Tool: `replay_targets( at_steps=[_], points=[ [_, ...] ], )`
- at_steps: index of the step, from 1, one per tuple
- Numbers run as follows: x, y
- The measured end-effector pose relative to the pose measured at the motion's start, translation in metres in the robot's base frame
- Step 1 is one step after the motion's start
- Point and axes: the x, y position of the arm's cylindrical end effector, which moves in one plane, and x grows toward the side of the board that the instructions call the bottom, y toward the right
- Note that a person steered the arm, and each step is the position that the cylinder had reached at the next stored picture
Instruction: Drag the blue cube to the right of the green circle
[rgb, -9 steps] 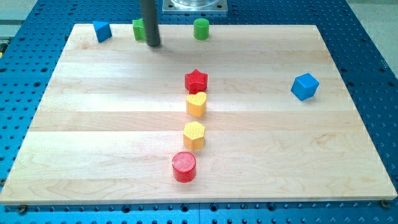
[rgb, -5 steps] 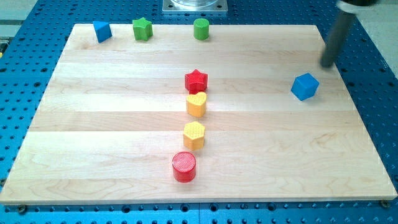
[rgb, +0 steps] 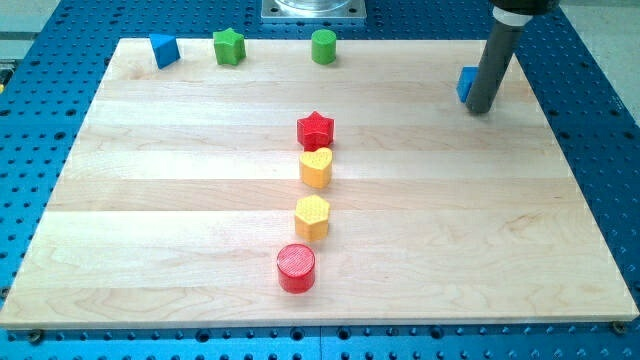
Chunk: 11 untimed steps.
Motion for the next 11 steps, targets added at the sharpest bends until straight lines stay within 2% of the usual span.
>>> replay_targets(
  at_steps=[1, 2, 4, 5, 6, 7, 8, 9, 11],
  points=[
    [-0.001, 0.023],
    [-0.002, -0.032],
    [-0.013, 0.03],
    [-0.019, -0.044],
    [-0.016, -0.053],
    [-0.006, 0.001],
    [-0.015, 0.03],
    [-0.023, 0.024],
    [-0.037, -0.037]
  ],
)
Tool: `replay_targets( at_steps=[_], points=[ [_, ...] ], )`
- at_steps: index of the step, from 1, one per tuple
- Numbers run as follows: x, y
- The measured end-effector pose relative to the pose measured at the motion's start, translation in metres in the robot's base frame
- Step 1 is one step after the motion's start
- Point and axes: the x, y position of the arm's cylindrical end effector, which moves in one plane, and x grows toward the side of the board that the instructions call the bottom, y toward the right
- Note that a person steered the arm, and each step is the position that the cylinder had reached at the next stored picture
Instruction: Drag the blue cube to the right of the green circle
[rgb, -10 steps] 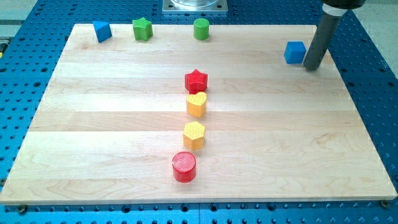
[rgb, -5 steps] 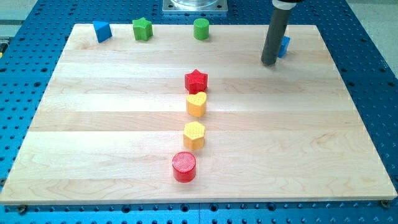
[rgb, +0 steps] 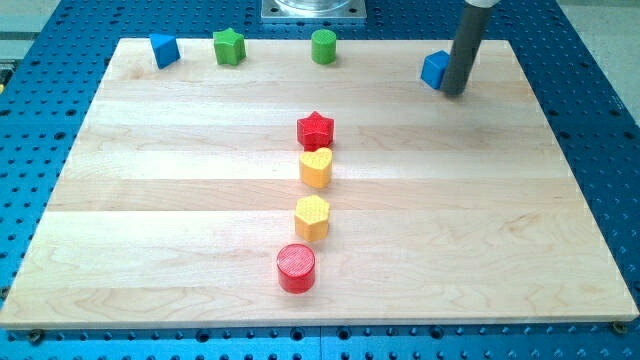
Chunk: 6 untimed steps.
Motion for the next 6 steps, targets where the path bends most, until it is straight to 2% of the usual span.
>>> replay_targets(
  at_steps=[3, 4, 5, 6],
  points=[
    [-0.042, 0.012],
    [-0.042, -0.027],
    [-0.05, -0.039],
    [-0.04, -0.039]
  ],
)
